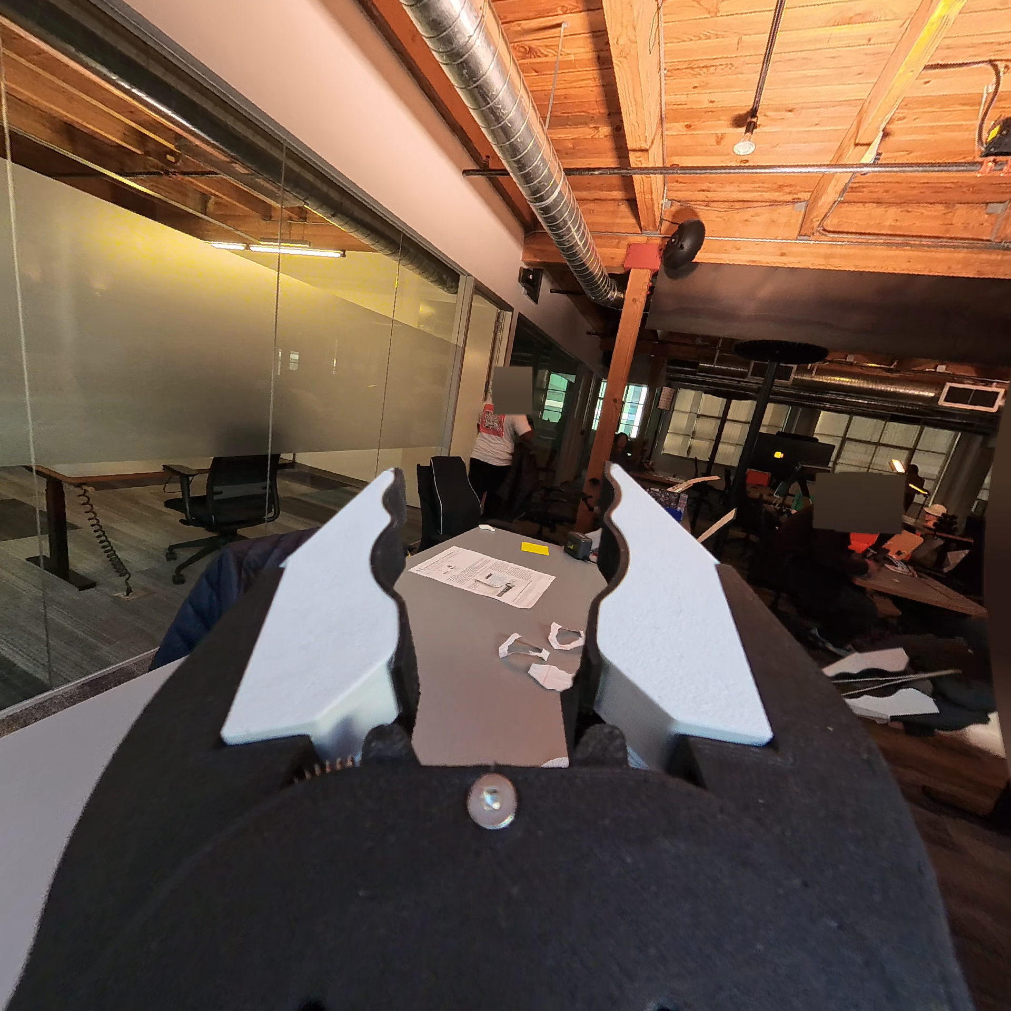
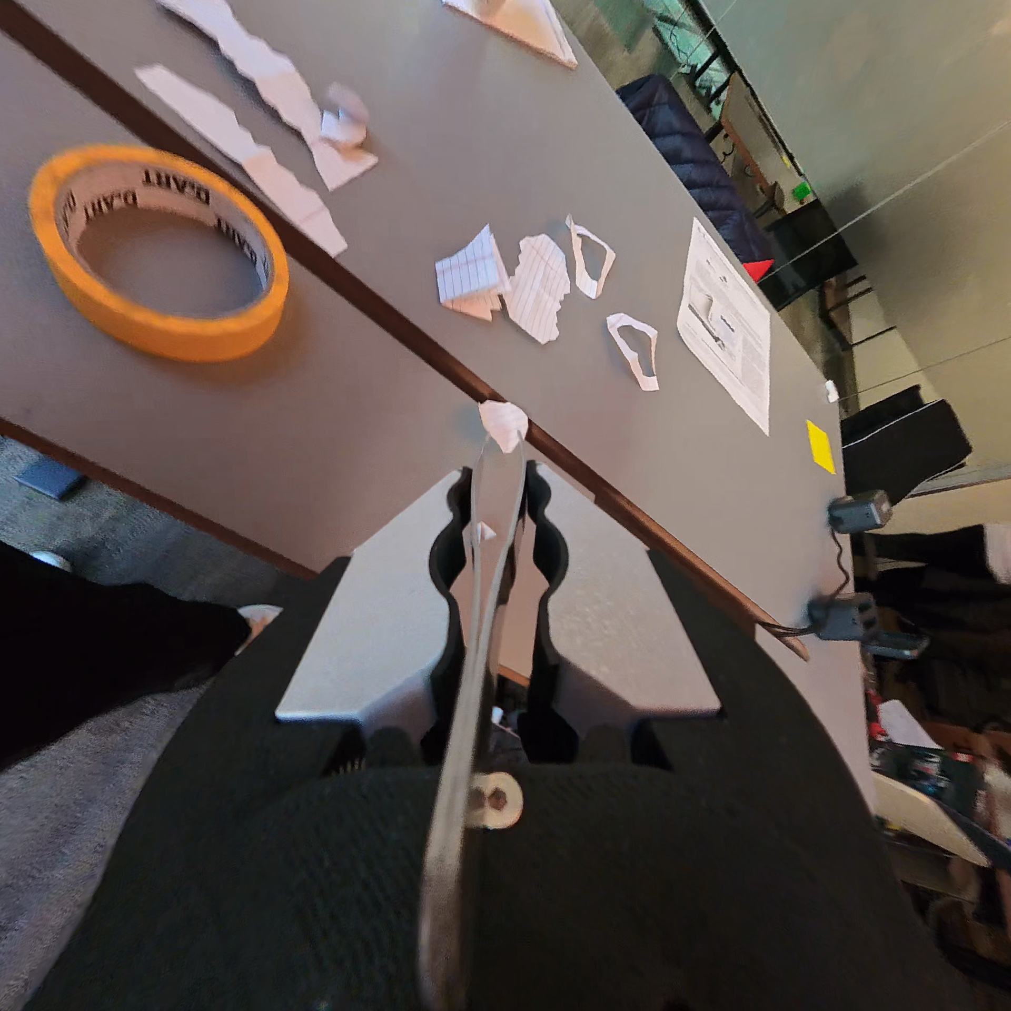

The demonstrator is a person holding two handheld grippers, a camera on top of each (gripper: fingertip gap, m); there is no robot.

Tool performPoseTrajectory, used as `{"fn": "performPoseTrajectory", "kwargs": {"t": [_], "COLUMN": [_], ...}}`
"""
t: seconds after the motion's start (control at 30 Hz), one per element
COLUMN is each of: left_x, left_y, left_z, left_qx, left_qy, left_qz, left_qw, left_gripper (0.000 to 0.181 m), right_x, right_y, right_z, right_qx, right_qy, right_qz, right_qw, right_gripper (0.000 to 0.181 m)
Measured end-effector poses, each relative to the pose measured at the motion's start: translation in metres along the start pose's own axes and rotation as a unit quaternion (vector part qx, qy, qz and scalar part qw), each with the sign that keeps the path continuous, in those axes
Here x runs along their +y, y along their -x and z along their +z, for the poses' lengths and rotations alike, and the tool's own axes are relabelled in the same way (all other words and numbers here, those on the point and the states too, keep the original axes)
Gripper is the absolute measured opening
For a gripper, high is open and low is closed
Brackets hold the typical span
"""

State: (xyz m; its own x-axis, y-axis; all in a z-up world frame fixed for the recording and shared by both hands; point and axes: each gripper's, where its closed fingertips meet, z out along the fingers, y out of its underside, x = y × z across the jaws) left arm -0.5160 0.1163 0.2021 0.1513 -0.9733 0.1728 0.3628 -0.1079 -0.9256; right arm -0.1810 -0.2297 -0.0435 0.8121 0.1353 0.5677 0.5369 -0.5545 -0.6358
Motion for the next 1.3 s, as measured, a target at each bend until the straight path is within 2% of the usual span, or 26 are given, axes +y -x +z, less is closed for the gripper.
{"fn": "performPoseTrajectory", "kwargs": {"t": [0.17, 0.3, 0.37, 0.43, 0.53, 0.6, 0.67, 0.77, 0.83, 0.93, 1.03, 1.13, 1.2, 1.3], "left_x": [0.008, 0.013, 0.021, 0.032, 0.057, 0.072, 0.081, 0.082, 0.076, 0.067, 0.058, 0.05, 0.045, 0.038], "left_y": [-0.004, -0.003, -0.001, 0.0, 0.004, 0.006, 0.008, 0.008, 0.007, 0.012, 0.021, 0.022, 0.023, 0.024], "left_z": [0.008, 0.013, 0.017, 0.023, 0.033, 0.038, 0.041, 0.043, 0.04, 0.03, 0.019, 0.011, 0.005, 0.0], "left_qx": [-0.001, 0.003, 0.006, 0.007, 0.0, -0.001, -0.005, -0.005, -0.002, -0.014, -0.029, -0.031, -0.039, -0.04], "left_qy": [0.017, 0.023, 0.037, 0.062, 0.116, 0.15, 0.168, 0.167, 0.157, 0.147, 0.132, 0.12, 0.114, 0.1], "left_qz": [0.009, 0.002, -0.002, -0.001, 0.012, 0.022, 0.027, 0.02, 0.014, 0.017, 0.012, 0.008, 0.015, 0.013], "left_qw": [1.0, 1.0, 0.999, 0.998, 0.993, 0.988, 0.985, 0.986, 0.988, 0.989, 0.991, 0.992, 0.993, 0.994], "left_gripper": [0.07, 0.069, 0.069, 0.069, 0.07, 0.071, 0.071, 0.07, 0.069, 0.068, 0.067, 0.066, 0.066, 0.066], "right_x": [0.008, 0.008, 0.011, 0.002, -0.03, -0.061, -0.101, -0.168, -0.207, -0.256, -0.296, -0.323, -0.332, -0.339], "right_y": [0.016, 0.014, 0.012, 0.013, 0.003, -0.008, -0.022, -0.043, -0.055, -0.07, -0.082, -0.082, -0.075, -0.061], "right_z": [0.013, 0.029, 0.037, 0.04, 0.034, 0.029, 0.029, 0.043, 0.065, 0.127, 0.202, 0.262, 0.292, 0.32], "right_qx": [-0.005, 0.014, 0.018, 0.003, -0.002, 0.0, -0.005, -0.057, -0.103, -0.132, -0.125, -0.118, -0.123, -0.134], "right_qy": [0.018, 0.025, 0.043, 0.03, -0.006, -0.041, -0.098, -0.221, -0.282, -0.305, -0.273, -0.223, -0.19, -0.159], "right_qz": [-0.052, -0.092, -0.104, -0.096, -0.084, -0.087, -0.067, 0.026, 0.076, 0.106, 0.097, 0.058, 0.034, 0.014], "right_qw": [0.999, 0.995, 0.993, 0.995, 0.996, 0.995, 0.993, 0.973, 0.951, 0.937, 0.949, 0.966, 0.973, 0.978], "right_gripper": [0.019, 0.018, 0.014, 0.011, 0.01, 0.011, 0.011, 0.011, 0.01, 0.011, 0.01, 0.01, 0.011, 0.014]}}
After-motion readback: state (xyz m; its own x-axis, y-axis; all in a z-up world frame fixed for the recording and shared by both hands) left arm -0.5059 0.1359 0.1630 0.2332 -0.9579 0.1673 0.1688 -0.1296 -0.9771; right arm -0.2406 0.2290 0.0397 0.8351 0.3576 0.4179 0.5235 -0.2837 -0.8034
